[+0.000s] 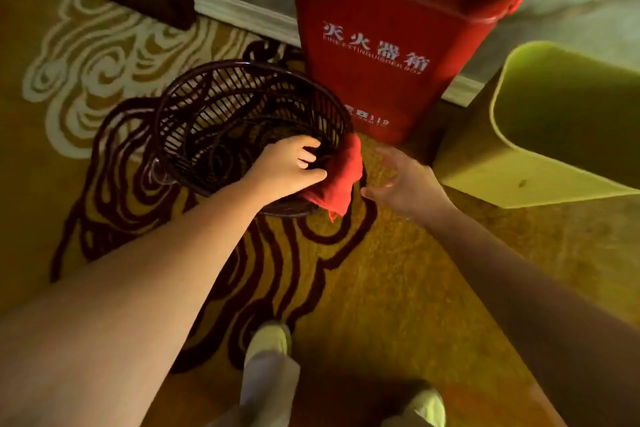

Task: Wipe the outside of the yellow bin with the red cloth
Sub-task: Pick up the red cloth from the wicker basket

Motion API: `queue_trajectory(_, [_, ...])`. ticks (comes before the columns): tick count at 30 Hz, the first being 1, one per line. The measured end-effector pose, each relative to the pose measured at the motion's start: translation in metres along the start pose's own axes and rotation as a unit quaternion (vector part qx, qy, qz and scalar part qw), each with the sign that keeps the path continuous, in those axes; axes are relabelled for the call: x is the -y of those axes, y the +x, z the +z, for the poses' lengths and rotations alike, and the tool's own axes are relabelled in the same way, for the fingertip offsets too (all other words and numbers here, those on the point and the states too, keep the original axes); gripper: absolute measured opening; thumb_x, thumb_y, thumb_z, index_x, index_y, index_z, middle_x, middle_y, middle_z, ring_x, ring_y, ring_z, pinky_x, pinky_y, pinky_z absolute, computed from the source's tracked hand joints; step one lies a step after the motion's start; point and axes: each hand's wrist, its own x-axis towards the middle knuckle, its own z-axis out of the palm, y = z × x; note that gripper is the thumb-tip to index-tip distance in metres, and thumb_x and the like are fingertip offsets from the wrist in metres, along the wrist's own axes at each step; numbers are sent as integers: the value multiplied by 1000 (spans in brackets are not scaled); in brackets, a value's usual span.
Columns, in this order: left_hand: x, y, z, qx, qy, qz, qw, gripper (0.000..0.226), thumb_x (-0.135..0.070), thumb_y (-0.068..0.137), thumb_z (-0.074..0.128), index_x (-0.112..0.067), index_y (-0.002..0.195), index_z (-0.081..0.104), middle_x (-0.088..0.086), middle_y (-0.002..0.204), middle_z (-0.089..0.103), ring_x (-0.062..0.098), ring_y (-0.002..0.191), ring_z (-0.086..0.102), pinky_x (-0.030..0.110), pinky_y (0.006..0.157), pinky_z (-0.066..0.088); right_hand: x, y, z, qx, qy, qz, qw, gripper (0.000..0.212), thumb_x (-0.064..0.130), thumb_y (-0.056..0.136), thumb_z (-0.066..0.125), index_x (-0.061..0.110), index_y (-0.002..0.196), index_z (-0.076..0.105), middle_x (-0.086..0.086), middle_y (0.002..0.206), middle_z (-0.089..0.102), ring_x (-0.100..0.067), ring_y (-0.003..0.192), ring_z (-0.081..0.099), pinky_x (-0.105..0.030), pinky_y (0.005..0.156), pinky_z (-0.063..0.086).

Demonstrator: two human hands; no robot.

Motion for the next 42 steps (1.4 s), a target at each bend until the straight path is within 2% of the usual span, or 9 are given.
queue_trajectory(5, [46, 51, 32, 43, -87, -43, 994, 56, -35, 71, 68, -29, 124, 49, -3, 112, 66, 7, 97, 60, 30, 87, 47, -43, 37, 50, -51, 42, -18, 998, 79, 41, 68, 74, 32, 136, 35, 0, 133, 55, -21, 106, 61, -42, 91, 51])
queue_trajectory(12, [62, 106, 52, 88, -90, 3, 992, 8, -39, 70, 69, -34, 76, 70, -17, 72, 73, -3, 65, 67, 12, 45, 45, -75, 84, 104, -95, 264, -63, 958, 78, 26, 69, 77, 21, 137, 39, -6, 131, 58, -13, 114, 58, -37, 99, 48])
queue_trajectory(19, [47, 86, 52, 22, -98, 15, 995, 22, -23, 71, 71, -24, 92, 67, -5, 95, 67, 9, 94, 60, 24, 76, 47, -56, 71, 110, -73, 471, -22, 879, 58, 5, 75, 68, 8, 131, 49, -7, 91, 69, -9, 66, 64, -20, 62, 50])
queue_trajectory(23, [43, 77, 49, -15, -86, 39, 995, 17, -18, 68, 74, -25, 81, 66, -11, 82, 66, 0, 83, 59, 20, 64, 45, -46, 69, 115, -98, 482, 19, 871, 60, 19, 70, 77, 13, 125, 54, -10, 106, 67, -12, 71, 63, -18, 60, 49])
queue_trajectory(28, [38, 65, 45, -50, -120, 57, 990, 21, -11, 67, 74, -26, 79, 66, -11, 80, 65, -1, 80, 58, 19, 60, 44, -33, 73, 110, -203, 419, 33, 884, 40, 10, 67, 75, 13, 106, 66, 1, 80, 67, -11, 59, 63, -31, 71, 57])
queue_trajectory(31, [29, 56, 42, -43, -101, 69, 992, 23, -8, 69, 71, -27, 79, 65, -12, 80, 64, -3, 80, 56, 16, 59, 44, -29, 65, 112, -211, 410, 50, 886, 37, 9, 68, 74, 13, 103, 67, -5, 85, 70, -19, 69, 67, -38, 80, 57])
queue_trajectory(36, [2, 48, 34, -23, -98, 114, 988, 23, -8, 72, 68, -28, 81, 65, -13, 78, 65, -4, 70, 60, 11, 52, 45, -35, 44, 78, -193, 472, -38, 860, 44, 6, 71, 73, 4, 113, 62, -6, 84, 66, -16, 62, 65, -24, 63, 55])
queue_trajectory(39, [-24, 39, 29, 33, -67, 165, 983, 21, -7, 71, 68, -28, 77, 67, -17, 66, 70, -8, 62, 62, 9, 53, 46, -54, 21, 31, -297, 204, -154, 920, 79, 22, 64, 79, 22, 134, 42, -6, 114, 57, -18, 102, 58, -33, 91, 48])
queue_trajectory(42, [-55, 30, 32, 107, -6, 218, 970, 24, -3, 71, 67, -27, 76, 69, -17, 60, 71, -6, 61, 63, 16, 68, 47, -67, -10, -13, -291, -92, -249, 919, 89, 32, 63, 78, 38, 139, 31, 2, 152, 29, -12, 142, 17, -63, 111, 9])
